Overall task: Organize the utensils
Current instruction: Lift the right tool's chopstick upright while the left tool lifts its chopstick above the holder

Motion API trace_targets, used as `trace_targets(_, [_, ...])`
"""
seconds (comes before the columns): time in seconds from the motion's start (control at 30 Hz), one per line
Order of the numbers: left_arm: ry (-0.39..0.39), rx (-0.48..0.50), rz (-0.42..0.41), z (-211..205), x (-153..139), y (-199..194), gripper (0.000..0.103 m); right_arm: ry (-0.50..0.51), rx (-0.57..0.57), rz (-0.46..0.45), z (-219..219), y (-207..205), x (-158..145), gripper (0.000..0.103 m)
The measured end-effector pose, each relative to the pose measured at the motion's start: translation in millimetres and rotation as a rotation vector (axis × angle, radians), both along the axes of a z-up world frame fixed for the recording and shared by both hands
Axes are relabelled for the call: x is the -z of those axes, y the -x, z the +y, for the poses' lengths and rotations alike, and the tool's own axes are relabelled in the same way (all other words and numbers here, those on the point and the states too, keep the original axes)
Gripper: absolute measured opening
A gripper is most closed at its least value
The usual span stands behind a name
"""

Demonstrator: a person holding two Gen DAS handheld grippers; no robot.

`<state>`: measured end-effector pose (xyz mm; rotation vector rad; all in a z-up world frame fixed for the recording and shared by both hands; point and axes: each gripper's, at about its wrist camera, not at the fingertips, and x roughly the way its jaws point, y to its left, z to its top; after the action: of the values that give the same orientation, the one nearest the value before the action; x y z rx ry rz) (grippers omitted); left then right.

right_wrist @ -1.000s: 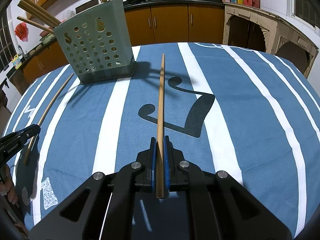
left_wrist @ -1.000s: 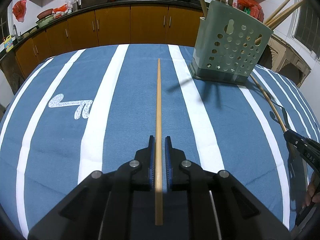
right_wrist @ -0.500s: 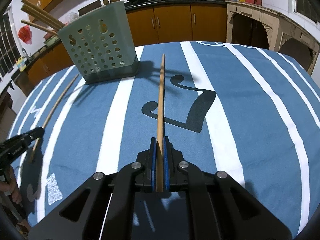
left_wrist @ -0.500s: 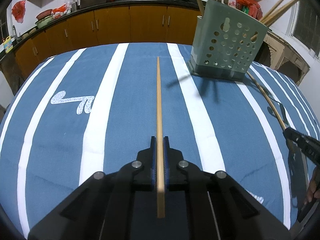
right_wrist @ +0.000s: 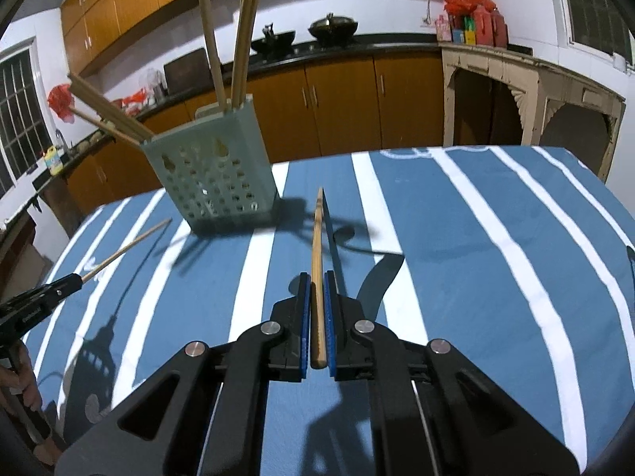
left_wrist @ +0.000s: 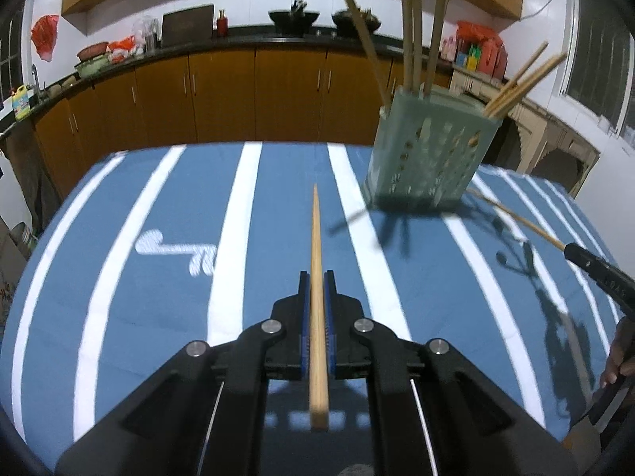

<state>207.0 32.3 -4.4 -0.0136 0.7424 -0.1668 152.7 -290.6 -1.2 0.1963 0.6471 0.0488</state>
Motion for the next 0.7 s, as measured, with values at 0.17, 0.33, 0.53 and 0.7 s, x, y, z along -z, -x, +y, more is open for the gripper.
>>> trace_targets(0.17, [0.024, 0.001, -0.067, 2, -23, 5, 0.008, -0.004, 0.013, -0.064, -5, 4, -17, 0.008])
trace_targets(0.33, [0.055, 0.007, -0.143, 4, -47, 10, 0.008, -0.013, 0.022, -0.122, -10, 8, -33, 0.008])
trace_targets(0.53, [0.091, 0.014, -0.222, 6, -73, 17, 0.008, -0.026, 0.029, -0.180, -14, 12, -47, 0.007])
trace_targets(0.7, [0.110, 0.013, -0.256, 5, -85, 20, 0.008, -0.033, 0.033, -0.202, -15, 14, -53, 0.008])
